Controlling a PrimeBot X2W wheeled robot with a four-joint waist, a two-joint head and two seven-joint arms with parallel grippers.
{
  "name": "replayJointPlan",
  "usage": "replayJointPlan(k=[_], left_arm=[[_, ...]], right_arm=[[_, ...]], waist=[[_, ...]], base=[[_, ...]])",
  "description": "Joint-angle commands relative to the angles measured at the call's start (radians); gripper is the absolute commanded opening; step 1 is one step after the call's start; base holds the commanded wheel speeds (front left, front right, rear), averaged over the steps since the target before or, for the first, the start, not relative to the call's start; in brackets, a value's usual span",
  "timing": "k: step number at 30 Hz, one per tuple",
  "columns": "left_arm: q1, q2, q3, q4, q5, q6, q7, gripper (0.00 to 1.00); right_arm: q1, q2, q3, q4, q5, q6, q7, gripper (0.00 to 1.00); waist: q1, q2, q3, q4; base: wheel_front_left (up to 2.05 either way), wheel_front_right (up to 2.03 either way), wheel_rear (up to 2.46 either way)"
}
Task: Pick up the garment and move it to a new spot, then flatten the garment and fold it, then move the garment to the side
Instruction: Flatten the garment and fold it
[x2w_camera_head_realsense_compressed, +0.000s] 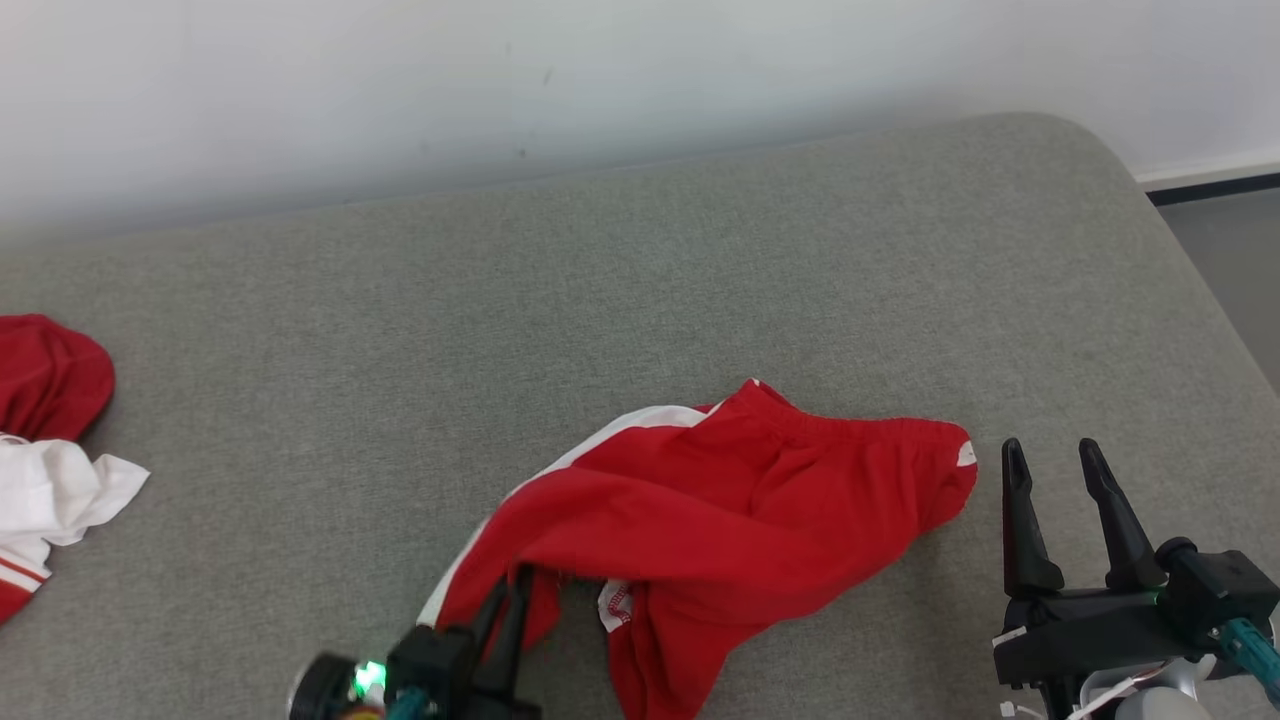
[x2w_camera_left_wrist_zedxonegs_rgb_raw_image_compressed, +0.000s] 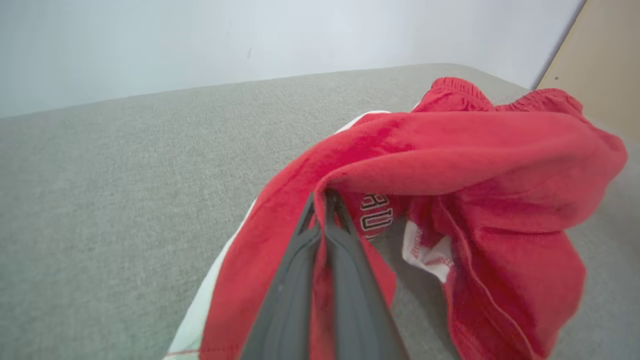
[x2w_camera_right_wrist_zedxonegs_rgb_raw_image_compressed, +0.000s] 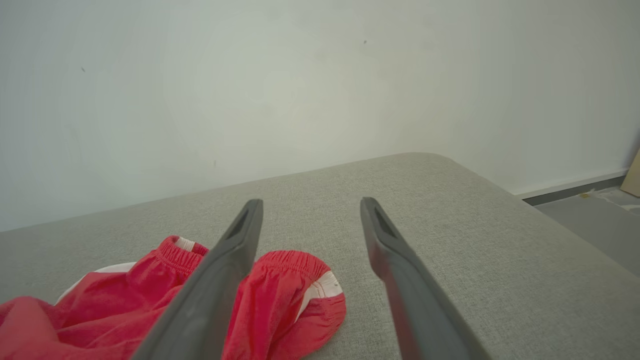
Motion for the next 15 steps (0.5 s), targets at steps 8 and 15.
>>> replayJointPlan(k=[8, 15], left_arm=[[-0.191, 0.099, 0.025, -0.016, 0.072, -0.035, -0.002, 0.00], [-0.411, 0.200, 0.016, 0.049, 0.060, -0.051, -0.002, 0.00]], right_arm=[[-0.034, 0.018, 0.001, 0.001, 0.012, 0.004, -0.001, 1.00], [-0.066, 0.035, -0.001, 0.009, 0.014, 0.004, -0.001, 1.00]], waist=[[0.0000, 0.0000, 0.041, -0.037], [0.0000, 0.0000, 0.094, -0.085]], base=[[0.00, 0.00, 0.00], [0.00, 0.00, 0.00]])
